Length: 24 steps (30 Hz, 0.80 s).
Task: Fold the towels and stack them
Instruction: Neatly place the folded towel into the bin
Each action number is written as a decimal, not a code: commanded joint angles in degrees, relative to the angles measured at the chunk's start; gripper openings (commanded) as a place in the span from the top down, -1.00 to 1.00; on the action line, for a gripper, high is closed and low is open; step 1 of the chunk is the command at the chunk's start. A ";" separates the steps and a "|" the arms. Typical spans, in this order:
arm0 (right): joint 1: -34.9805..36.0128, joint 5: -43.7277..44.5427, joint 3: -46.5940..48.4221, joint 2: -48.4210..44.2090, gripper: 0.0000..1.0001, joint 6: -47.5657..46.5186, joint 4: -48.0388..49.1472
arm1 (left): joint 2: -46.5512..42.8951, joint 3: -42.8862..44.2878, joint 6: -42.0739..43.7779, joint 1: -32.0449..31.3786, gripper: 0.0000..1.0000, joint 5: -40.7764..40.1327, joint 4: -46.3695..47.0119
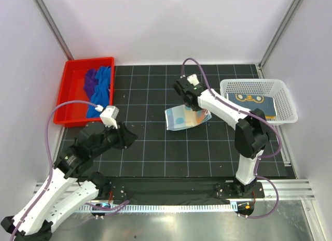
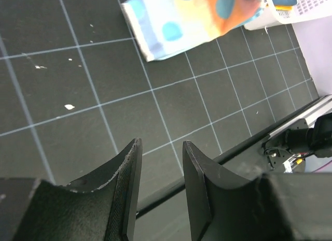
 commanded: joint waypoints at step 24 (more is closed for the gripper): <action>-24.44 2.38 -2.00 -8.37 0.98 -14.52 5.83 | -11.65 1.73 4.02 -0.51 0.16 -5.06 -5.31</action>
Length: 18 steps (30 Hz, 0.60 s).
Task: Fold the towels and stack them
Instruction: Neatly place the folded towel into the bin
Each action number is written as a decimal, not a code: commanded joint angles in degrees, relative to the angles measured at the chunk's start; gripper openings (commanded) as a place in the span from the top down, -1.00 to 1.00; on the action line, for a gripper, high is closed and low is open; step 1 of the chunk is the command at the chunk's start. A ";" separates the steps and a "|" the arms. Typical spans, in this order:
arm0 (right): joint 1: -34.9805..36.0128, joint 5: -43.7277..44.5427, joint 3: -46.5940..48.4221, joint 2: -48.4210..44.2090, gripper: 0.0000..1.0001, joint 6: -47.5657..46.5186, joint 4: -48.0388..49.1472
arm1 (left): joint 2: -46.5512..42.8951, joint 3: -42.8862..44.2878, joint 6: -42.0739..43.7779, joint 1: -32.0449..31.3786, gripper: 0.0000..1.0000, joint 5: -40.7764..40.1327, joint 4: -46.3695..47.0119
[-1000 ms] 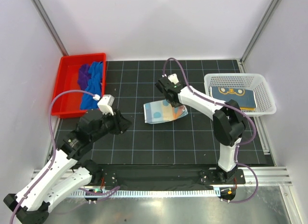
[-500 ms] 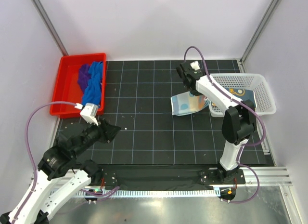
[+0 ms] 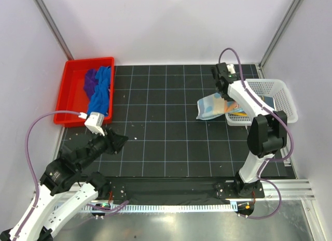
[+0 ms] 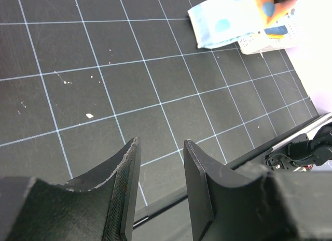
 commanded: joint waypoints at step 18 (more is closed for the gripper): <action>-12.45 -1.15 -18.28 -6.16 0.98 -17.93 34.84 | -1.16 -0.39 1.86 -0.18 0.21 1.27 1.12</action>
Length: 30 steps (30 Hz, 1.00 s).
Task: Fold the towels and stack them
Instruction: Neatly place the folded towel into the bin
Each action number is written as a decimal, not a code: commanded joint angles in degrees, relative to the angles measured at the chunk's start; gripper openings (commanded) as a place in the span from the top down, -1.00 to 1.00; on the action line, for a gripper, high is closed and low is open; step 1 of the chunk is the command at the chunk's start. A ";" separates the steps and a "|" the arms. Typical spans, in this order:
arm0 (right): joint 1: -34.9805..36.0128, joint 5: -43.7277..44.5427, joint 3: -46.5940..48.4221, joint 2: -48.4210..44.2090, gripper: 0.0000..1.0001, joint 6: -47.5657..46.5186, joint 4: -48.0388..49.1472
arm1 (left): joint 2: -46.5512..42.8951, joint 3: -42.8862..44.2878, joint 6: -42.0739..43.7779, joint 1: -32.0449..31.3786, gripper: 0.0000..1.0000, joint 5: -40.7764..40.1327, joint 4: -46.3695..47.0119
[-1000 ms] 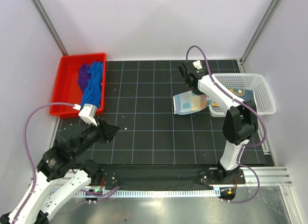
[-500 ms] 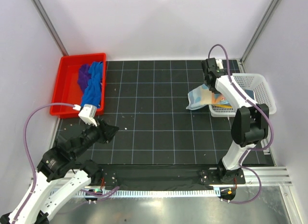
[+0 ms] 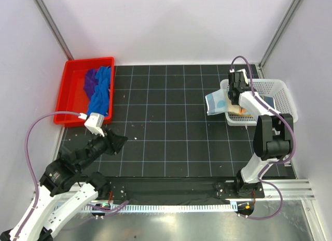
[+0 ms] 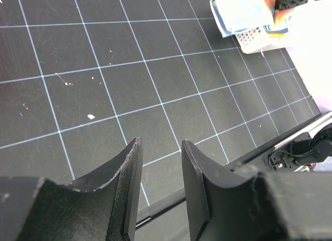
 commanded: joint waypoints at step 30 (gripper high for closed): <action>-9.53 0.53 11.85 5.71 0.98 -14.93 9.86 | -1.12 -0.09 0.87 -2.64 0.25 -0.80 0.84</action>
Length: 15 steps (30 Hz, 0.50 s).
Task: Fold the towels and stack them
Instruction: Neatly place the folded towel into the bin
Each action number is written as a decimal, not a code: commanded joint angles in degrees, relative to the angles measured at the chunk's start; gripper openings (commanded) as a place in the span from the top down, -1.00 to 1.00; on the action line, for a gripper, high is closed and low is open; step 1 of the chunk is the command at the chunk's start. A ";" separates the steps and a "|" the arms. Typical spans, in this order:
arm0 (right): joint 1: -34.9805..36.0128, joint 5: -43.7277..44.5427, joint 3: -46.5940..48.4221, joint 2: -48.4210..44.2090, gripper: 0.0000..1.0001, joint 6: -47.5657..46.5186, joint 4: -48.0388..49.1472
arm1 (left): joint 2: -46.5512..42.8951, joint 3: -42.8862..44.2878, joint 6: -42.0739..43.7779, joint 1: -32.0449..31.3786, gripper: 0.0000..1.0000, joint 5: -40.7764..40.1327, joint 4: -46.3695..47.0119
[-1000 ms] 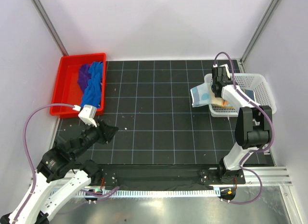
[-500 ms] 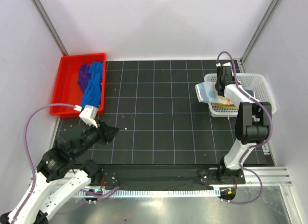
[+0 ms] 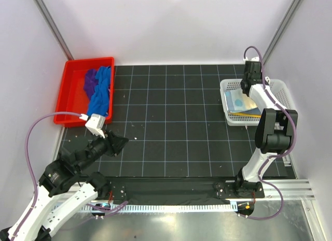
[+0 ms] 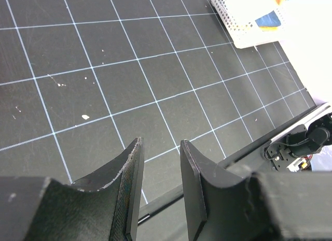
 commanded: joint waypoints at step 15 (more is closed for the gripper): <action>-4.39 3.14 2.40 3.85 -0.30 3.92 1.02 | -0.12 -0.07 0.39 -0.52 0.24 -0.67 0.84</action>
